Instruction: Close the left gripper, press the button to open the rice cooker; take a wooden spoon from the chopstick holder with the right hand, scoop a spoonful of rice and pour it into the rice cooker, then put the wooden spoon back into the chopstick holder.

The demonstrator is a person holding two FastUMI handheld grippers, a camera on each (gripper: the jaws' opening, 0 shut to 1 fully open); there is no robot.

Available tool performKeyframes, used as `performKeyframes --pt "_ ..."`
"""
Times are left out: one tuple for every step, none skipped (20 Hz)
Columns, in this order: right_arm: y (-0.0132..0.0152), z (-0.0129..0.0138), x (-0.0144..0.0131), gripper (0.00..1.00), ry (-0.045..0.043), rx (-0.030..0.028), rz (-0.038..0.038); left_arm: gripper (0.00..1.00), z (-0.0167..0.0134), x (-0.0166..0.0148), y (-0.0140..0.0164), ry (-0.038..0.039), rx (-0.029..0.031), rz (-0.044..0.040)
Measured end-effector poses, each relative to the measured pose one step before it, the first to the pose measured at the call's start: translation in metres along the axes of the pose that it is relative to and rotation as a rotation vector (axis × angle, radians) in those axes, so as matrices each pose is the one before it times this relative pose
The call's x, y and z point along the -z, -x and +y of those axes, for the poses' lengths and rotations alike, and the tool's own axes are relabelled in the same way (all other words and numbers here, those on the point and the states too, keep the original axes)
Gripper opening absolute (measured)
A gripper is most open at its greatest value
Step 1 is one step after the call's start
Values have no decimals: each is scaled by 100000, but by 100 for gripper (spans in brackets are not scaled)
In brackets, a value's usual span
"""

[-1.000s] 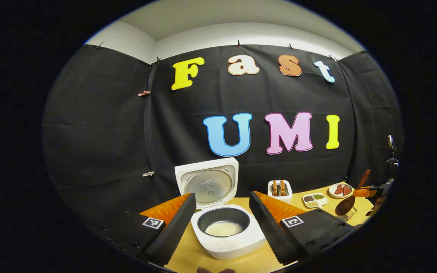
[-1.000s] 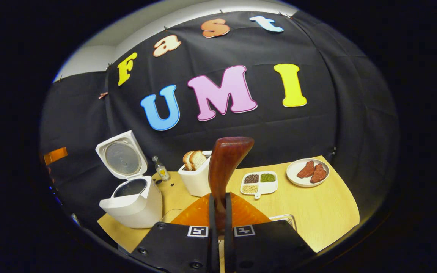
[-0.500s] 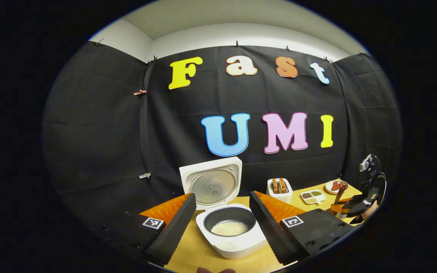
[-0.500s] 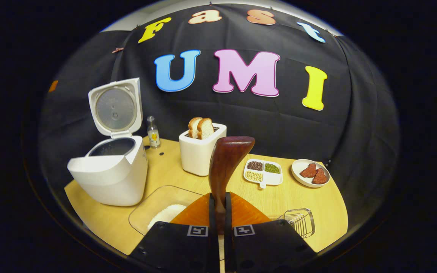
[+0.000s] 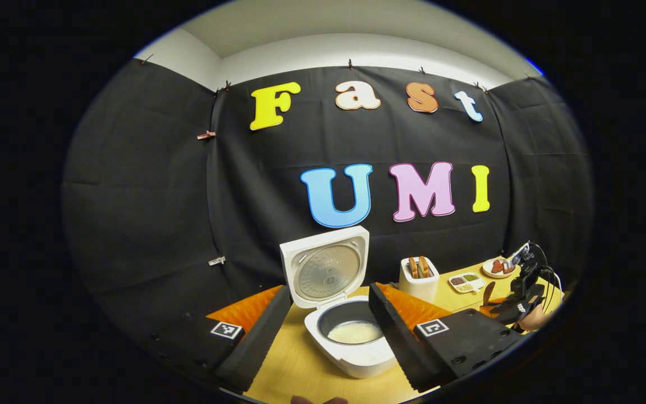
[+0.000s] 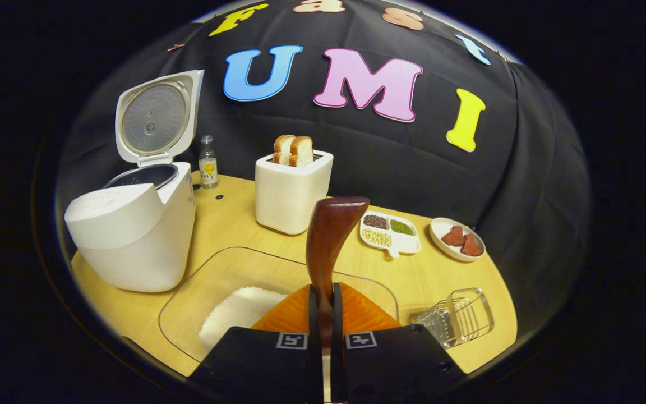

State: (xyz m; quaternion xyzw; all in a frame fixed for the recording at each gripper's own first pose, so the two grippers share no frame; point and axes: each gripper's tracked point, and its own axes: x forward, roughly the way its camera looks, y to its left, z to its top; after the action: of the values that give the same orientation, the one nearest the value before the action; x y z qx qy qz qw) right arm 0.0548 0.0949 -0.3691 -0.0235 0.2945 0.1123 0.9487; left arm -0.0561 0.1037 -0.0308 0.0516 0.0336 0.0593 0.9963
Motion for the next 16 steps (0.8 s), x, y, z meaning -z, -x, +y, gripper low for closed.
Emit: performKeyframes --pt "99 790 -369 10 -5179 -1152 -1217 97 315 181 -129 306 -210 232" --pt "-12 792 254 10 -5845 -1366 1269 97 343 279 -54 552 -347 300" --pt "199 737 -91 10 -5520 -821 553 97 213 127 -100 902 35 165" --pt "-53 604 172 10 -5383 -756 437 97 133 125 3 851 -86 165" --pt "50 428 125 10 -4573 -360 652 97 249 78 2 431 -356 -3" --pt "75 171 83 10 -4295 3 628 98 253 149 -96 152 -340 -21" --pt "93 34 53 10 -5125 174 410 97 228 -75 -14 207 -445 -150" --pt "132 -215 85 10 -6397 278 642 97 251 27 207 330 -313 -239" --pt "71 -232 -15 10 -8977 -216 149 97 254 119 -69 557 -297 -347" --pt "125 -379 12 10 -9213 -266 183 97 277 27 81 712 -409 99" --pt "-55 -474 -110 10 -8715 -363 -170 97 174 253 138 926 -259 248" --pt "16 -681 -98 10 -7986 -196 66 97 110 137 95 847 -106 265" --pt "-55 -526 -86 10 -6556 -382 533 97 271 179 21 658 -320 144" --pt "106 -548 25 10 -5861 -576 757 97 174 31 95 448 -92 6" --pt "57 -255 -126 10 -5710 -1241 765 97 90 34 127 249 -165 0" --pt "139 244 -343 10 -4297 -2271 62 97 121 -130 113 37 -4 -260"
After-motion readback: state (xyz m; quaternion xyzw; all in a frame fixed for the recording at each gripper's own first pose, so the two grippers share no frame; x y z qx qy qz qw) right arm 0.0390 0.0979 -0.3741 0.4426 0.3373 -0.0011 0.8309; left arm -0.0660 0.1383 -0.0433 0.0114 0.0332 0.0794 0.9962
